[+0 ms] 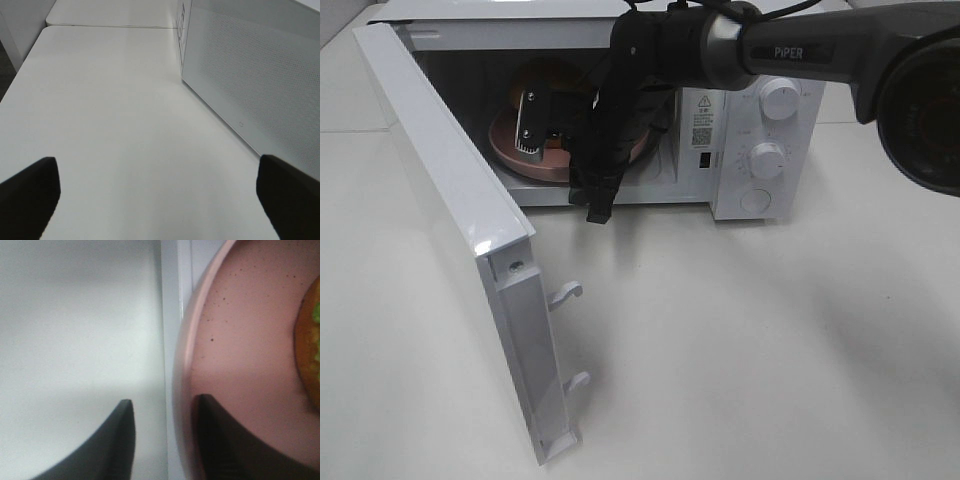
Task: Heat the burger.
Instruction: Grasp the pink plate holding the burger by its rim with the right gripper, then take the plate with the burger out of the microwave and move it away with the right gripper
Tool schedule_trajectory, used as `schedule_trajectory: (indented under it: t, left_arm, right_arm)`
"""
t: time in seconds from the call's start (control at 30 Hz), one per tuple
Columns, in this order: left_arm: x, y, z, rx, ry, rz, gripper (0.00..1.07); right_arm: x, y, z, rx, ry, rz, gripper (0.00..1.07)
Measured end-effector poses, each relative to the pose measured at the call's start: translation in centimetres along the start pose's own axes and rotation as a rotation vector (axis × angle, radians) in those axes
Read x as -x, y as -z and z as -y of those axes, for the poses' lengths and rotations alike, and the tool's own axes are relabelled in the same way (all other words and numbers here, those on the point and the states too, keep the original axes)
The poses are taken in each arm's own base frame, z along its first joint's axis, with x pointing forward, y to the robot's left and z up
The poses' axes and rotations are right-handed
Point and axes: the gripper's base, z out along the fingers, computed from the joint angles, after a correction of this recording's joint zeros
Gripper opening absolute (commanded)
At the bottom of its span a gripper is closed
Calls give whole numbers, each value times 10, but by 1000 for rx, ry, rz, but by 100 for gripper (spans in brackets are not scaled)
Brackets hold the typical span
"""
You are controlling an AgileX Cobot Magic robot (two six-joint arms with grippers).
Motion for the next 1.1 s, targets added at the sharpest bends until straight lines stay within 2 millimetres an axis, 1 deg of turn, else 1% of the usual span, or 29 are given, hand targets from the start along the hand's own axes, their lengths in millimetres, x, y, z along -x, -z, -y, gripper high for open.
schedule_trajectory:
  t: [0.03, 0.07, 0.33, 0.5, 0.67, 0.77, 0.83, 0.93, 1.0, 1.07, 1.1]
  left_arm:
    - [0, 0, 0, 0, 0, 0, 101]
    - [0, 0, 0, 0, 0, 0, 101]
    - [0, 0, 0, 0, 0, 0, 101]
    - [0, 0, 0, 0, 0, 0, 101]
    - [0, 0, 0, 0, 0, 0, 101]
    - [0, 0, 0, 0, 0, 0, 101]
    - [0, 0, 0, 0, 0, 0, 101]
    - [0, 0, 0, 0, 0, 0, 101]
    - [0, 0, 0, 0, 0, 0, 101]
    - [0, 0, 0, 0, 0, 0, 101]
    - [0, 0, 0, 0, 0, 0, 101]
  right_arm:
    - [1, 1, 1, -4, -5, 5, 6]
    - [2, 4, 2, -7, -13, 9, 0]
    - [1, 5, 2, 0, -4, 3, 0]
    - [1, 10, 2, 4, 11, -6, 0]
    - [1, 25, -2, 70, 15, -40, 0]
    - [1, 27, -2, 70, 15, -42, 0]
    - [0, 37, -6, 75, 18, -48, 0]
    - [0, 41, -8, 78, 19, -49, 0]
    - [-3, 49, -17, 77, 27, -51, 0]
    - [-3, 51, -20, 70, 35, -47, 0]
    - [-4, 56, -26, 61, 39, -41, 0]
